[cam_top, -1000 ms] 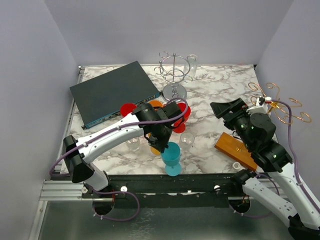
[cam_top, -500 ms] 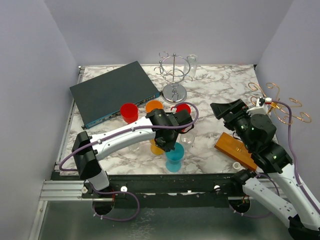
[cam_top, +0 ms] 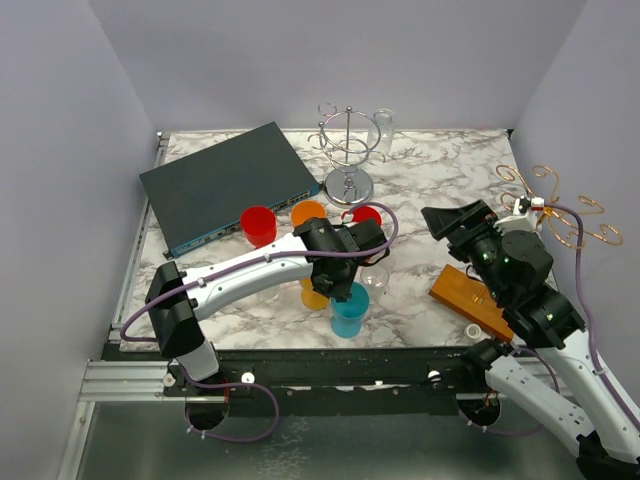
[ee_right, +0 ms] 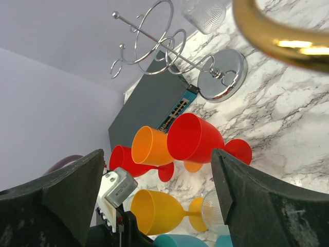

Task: Take the wine glass off the wine glass rack
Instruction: Place the wine glass at the center of the board.

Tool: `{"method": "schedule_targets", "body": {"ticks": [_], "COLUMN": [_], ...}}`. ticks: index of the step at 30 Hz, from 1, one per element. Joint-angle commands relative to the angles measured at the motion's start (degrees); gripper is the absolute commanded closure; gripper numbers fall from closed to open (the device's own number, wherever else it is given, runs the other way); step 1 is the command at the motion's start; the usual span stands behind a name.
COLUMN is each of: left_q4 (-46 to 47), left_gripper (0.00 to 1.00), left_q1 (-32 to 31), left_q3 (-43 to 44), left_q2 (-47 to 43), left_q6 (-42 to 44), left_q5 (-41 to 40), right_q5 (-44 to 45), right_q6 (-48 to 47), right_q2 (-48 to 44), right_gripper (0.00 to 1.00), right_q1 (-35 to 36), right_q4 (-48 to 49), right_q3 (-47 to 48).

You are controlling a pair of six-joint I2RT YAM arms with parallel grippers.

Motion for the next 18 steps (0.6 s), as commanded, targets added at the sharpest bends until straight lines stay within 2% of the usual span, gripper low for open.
{"method": "schedule_targets", "body": {"ticks": [1, 8, 18], "left_q4": [0.4, -2.0, -6.5], "left_gripper": [0.68, 0.56, 0.51], "left_q1": [-0.7, -0.7, -0.6], "left_q3": [0.8, 5.5, 12.5], "left_q2": [-1.2, -2.9, -4.0], "left_q6": [-0.4, -0.4, -0.2], "left_q5": [0.2, 2.3, 3.8], "right_q5": [-1.6, -1.7, -1.8], "right_q6": [4.7, 4.7, 4.6], "right_q2": [1.3, 1.6, 1.9], "right_gripper": [0.09, 0.09, 0.09], "right_q1": [0.0, 0.0, 0.0], "right_q4": [-9.7, -9.5, -9.7], "right_q3": [-3.7, -4.0, -4.6]}}
